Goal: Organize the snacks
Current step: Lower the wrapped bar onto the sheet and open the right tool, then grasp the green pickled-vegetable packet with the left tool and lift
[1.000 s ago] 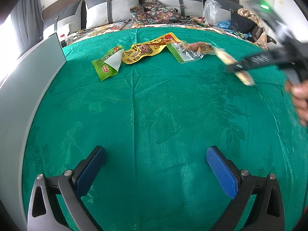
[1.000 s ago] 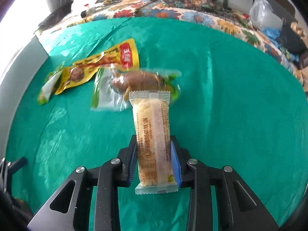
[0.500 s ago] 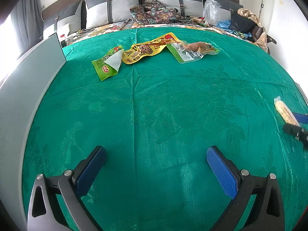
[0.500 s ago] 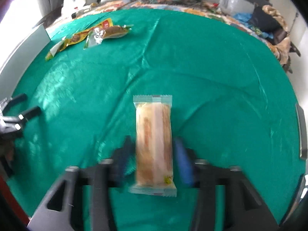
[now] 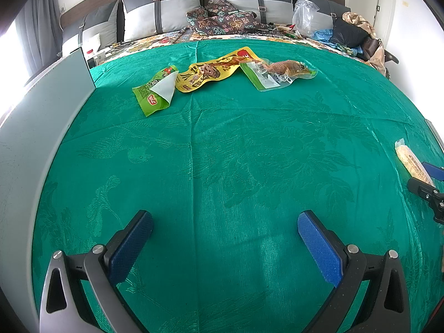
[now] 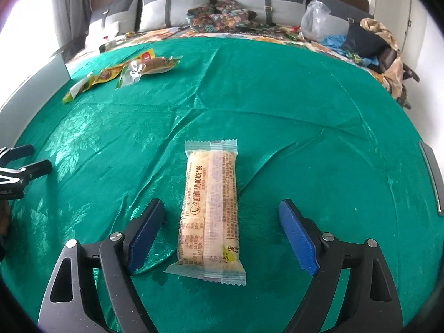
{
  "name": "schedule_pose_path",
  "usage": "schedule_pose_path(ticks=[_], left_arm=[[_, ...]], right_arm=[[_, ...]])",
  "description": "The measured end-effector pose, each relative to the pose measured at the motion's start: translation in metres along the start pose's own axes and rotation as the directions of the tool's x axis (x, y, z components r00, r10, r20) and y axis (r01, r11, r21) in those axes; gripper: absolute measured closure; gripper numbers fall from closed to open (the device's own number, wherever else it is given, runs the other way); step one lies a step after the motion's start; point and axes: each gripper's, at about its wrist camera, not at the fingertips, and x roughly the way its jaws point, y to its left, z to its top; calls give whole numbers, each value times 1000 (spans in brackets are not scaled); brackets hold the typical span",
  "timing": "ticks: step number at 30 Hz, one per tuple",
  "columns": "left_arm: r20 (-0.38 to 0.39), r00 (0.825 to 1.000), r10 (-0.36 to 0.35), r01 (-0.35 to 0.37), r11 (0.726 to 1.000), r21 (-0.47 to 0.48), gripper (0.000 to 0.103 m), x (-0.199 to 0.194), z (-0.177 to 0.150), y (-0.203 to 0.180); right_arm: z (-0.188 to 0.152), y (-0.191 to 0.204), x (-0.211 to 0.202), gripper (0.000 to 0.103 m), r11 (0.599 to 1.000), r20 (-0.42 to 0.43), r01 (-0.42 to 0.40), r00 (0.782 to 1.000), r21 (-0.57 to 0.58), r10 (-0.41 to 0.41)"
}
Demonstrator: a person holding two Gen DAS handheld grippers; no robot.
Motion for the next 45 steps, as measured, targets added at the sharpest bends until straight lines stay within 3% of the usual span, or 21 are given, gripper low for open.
schedule_pose_path(ticks=[17, 19, 21, 27, 31, 36, 38, 39, 40, 41, 45], left_arm=[[0, 1000, -1, 1, 1000, 0, 0, 0, 0, 0], [-28, 1000, -10, 10, 1000, 15, 0, 0, 2, 0], [-100, 995, -28, 31, 999, 32, 0, 4, 15, 6], [-81, 994, -72, 65, 995, -77, 0, 5, 89, 60], [-207, 977, -50, 34, 996, -79, 1, 46, 138, 92], [-235, 969, -77, 26, 976, -215, 1, 89, 158, 108], [-240, 970, -49, -9, 971, -239, 6, 105, 162, 106], [-218, 976, -11, -39, 974, -223, 15, 105, 164, 104], [-191, 981, 39, -77, 978, -195, 36, 104, 164, 99], [-175, 982, 68, -100, 979, -179, 38, 102, 163, 97], [-145, 989, 32, -52, 990, -133, 41, 85, 142, 94]], right_arm=[[-1, -1, -1, 16, 1000, 1, -2, 1000, 3, 2], [-1, -1, -1, 16, 1000, 1, -2, 1000, 3, 2], [-1, -1, -1, 16, 1000, 1, -2, 1000, 3, 2], [0, -1, -1, 16, 1000, 1, -2, 1000, 3, 2], [-1, -1, -1, 16, 1000, 1, -2, 1000, 4, 2], [0, -1, -1, 16, 1000, 1, -2, 1000, 4, 2], [0, -1, -1, 16, 1000, 1, -2, 1000, 4, 2], [0, -1, 0, 16, 1000, 1, -2, 1000, 4, 2], [0, -1, 0, 16, 1000, 1, -2, 1000, 4, 2], [0, -1, -1, 16, 1000, 2, -2, 1000, 5, 2], [0, -1, 0, 16, 1000, 2, -3, 1000, 5, 3]])
